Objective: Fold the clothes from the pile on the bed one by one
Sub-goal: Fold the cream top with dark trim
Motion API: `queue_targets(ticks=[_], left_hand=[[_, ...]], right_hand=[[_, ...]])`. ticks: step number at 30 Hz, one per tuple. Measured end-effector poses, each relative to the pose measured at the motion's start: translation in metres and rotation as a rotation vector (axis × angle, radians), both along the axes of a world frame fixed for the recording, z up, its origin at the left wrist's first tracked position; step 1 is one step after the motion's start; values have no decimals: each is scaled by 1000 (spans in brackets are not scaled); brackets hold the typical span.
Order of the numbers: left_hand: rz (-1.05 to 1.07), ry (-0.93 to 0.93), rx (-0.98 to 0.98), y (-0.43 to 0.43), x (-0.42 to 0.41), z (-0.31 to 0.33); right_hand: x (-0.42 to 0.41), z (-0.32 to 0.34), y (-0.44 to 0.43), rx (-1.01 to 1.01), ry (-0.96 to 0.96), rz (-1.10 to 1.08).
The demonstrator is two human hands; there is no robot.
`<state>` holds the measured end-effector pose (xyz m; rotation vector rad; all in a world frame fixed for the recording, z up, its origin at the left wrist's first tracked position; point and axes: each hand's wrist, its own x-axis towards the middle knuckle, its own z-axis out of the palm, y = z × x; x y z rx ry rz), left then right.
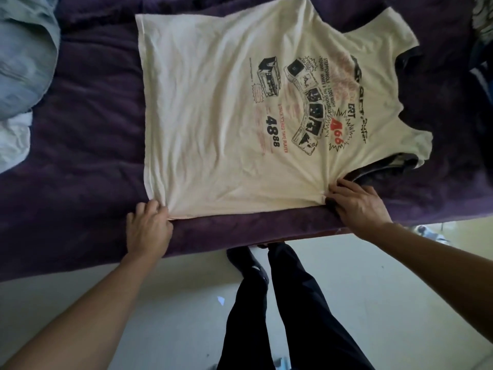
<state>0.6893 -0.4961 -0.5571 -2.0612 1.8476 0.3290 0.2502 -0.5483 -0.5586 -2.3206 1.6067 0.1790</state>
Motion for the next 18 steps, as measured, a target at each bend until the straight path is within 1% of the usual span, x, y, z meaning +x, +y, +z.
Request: queue_targets(ticks=[3, 5, 7, 10, 12, 13, 18], left_hand=[[-30, 78, -16, -1, 8, 23], [21, 182, -114, -15, 14, 40], [153, 321, -250, -43, 20, 55], [404, 481, -368, -108, 28, 69], [449, 481, -448, -157, 31, 75], [457, 463, -476, -180, 33, 75], [560, 354, -543, -292, 53, 54]], right_hand=[[-4, 22, -10, 98, -47, -47], [-5, 44, -36, 123, -59, -110], [-5, 63, -73, 140, -77, -165], [7, 81, -146, 94, -200, -257], [20, 86, -202, 75, -260, -332], [27, 85, -230, 78, -258, -354], [54, 59, -354, 9, -168, -386]])
